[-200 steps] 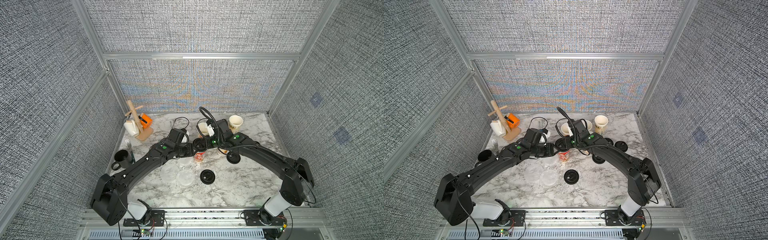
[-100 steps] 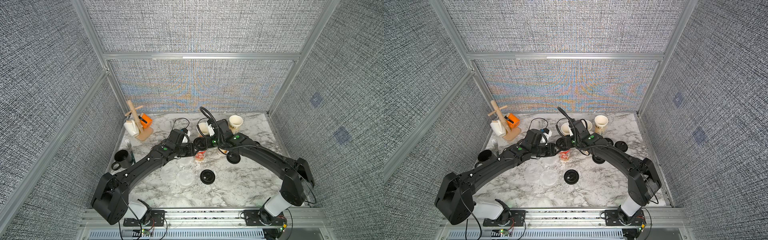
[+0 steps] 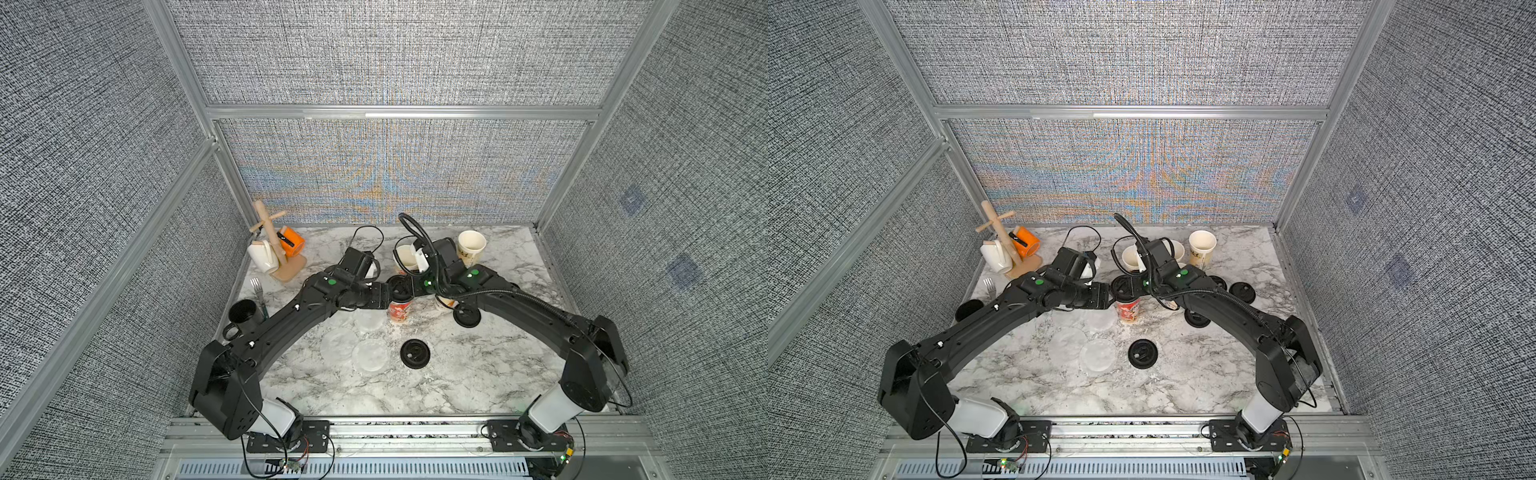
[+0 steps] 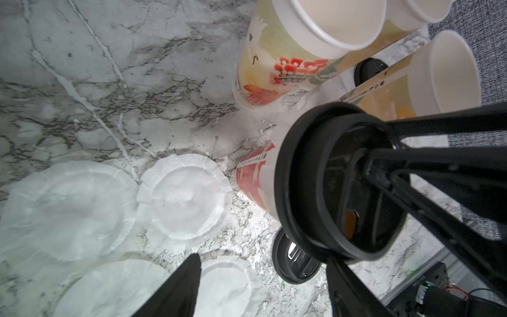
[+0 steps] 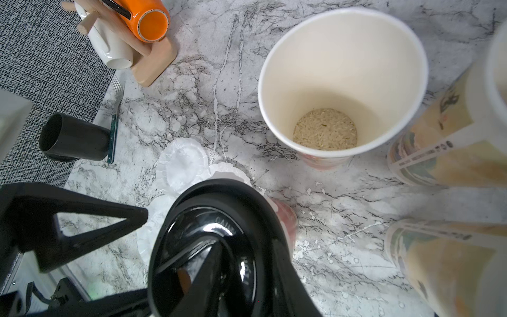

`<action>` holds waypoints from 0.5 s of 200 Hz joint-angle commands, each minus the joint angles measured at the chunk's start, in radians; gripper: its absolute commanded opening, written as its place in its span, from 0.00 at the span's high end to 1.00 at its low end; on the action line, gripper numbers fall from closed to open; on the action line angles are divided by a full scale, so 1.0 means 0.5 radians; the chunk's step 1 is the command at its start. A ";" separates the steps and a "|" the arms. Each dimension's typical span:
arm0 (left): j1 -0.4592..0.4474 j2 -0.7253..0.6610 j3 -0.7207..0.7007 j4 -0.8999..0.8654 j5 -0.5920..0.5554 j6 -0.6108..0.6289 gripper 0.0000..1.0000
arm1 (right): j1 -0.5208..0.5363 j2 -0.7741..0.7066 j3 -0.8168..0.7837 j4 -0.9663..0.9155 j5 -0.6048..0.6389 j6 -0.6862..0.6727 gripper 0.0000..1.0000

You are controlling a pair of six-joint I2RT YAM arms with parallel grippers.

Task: Put the leak-proof paper on the milk tea cups
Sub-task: Secure the cup lid on the cup.

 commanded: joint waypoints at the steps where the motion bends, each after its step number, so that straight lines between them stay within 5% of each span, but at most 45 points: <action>1: 0.004 -0.006 0.031 -0.080 -0.060 0.108 0.24 | 0.013 0.031 -0.015 -0.410 -0.112 -0.001 0.69; 100: 0.004 0.023 0.099 -0.005 -0.033 0.180 0.22 | -0.039 0.079 0.246 -0.475 -0.081 -0.024 0.67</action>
